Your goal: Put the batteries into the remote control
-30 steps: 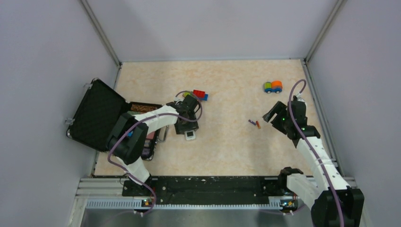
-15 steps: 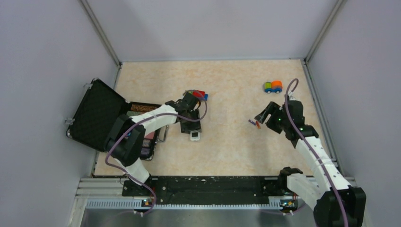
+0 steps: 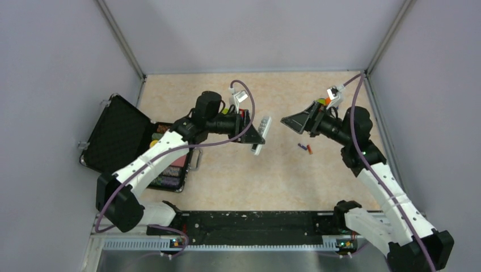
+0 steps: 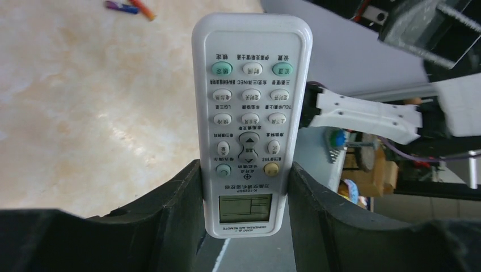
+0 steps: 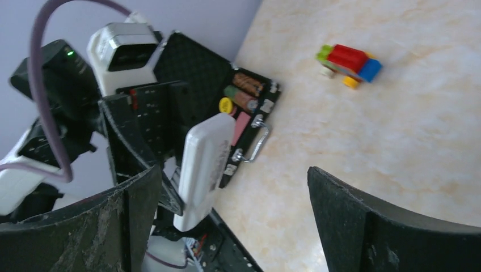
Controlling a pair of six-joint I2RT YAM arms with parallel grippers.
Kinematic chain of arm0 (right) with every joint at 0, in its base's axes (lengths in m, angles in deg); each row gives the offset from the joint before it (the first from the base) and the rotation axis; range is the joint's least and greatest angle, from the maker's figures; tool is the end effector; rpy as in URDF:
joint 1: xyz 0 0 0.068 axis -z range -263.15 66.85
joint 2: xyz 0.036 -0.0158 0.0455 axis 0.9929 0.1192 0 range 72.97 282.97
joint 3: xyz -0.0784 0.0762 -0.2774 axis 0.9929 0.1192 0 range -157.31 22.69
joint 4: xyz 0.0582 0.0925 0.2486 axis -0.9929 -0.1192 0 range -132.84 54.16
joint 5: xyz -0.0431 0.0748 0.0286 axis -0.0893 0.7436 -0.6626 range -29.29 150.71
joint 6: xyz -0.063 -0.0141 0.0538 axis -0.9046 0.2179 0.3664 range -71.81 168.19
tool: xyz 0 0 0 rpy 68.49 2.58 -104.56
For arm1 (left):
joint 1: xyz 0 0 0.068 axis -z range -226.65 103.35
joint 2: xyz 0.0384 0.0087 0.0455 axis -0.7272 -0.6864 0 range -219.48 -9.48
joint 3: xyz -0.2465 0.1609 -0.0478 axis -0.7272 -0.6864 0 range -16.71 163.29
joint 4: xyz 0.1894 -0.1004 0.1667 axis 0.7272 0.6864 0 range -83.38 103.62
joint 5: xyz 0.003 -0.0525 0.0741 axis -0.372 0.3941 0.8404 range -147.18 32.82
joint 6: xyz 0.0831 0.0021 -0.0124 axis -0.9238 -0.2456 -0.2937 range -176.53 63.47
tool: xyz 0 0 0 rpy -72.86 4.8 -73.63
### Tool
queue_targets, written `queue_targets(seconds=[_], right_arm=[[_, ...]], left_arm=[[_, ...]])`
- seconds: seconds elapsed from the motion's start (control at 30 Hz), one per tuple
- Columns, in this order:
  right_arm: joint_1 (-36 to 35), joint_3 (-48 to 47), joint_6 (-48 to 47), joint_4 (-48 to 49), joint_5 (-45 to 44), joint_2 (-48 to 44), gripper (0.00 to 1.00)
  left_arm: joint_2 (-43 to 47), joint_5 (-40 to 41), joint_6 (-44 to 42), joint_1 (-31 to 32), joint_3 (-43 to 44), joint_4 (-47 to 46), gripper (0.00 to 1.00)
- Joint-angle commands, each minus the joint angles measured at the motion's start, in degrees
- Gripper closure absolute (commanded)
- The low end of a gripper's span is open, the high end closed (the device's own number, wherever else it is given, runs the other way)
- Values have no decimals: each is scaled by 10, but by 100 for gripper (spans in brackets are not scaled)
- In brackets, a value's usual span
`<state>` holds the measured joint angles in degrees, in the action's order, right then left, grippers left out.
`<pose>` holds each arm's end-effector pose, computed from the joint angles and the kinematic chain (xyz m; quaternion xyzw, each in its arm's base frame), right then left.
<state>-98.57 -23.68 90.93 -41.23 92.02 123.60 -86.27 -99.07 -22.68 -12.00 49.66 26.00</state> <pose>0.2120 0.0982 0.3557 0.0047 0.7560 0.4821 0.4427 0.2417 -0.2268 0.3447 0.1850 0.8067 -0.5192 0.2132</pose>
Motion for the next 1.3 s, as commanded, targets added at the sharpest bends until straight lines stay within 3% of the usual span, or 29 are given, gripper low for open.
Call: queue_targets(seconds=[0.0, 0.23, 0.43, 0.63, 0.73, 0.8, 0.83, 0.87, 0.93, 1.0, 1.1, 1.27], right_arm=[[-61, -38, 66, 119, 20, 20, 3], [-111, -41, 110, 180, 25, 55, 3], [-114, -20, 184, 259, 37, 72, 10], [-114, -3, 244, 309, 21, 79, 33], [-114, 0, 263, 313, 14, 78, 57], [-114, 1, 280, 311, 7, 78, 76], [-114, 1, 290, 309, 4, 78, 81], [-114, 1, 300, 304, -3, 77, 84], [-114, 1, 322, 278, -25, 72, 87], [-114, -1, 343, 229, -59, 63, 87], [-114, -5, 387, 116, -121, 53, 87], [-115, 21, 485, 46, -157, 54, 87]], left_arm=[[15, -103, 109, 2, 11, -140, 100], [21, -128, 246, 4, -13, -302, 100], [17, -144, 287, 9, -20, -364, 100], [15, -157, 286, 9, -24, -370, 100], [15, -154, 283, 10, -25, -370, 100], [13, -150, 280, 9, -24, -366, 90], [13, -146, 275, 9, -23, -362, 79], [11, -140, 267, 10, -21, -354, 69], [13, -114, 226, 10, -10, -308, 38], [21, -44, 160, 10, 10, -198, 15], [47, 62, 87, 13, 19, -116, 7], [104, 207, 20, 32, -34, -134, 4]])
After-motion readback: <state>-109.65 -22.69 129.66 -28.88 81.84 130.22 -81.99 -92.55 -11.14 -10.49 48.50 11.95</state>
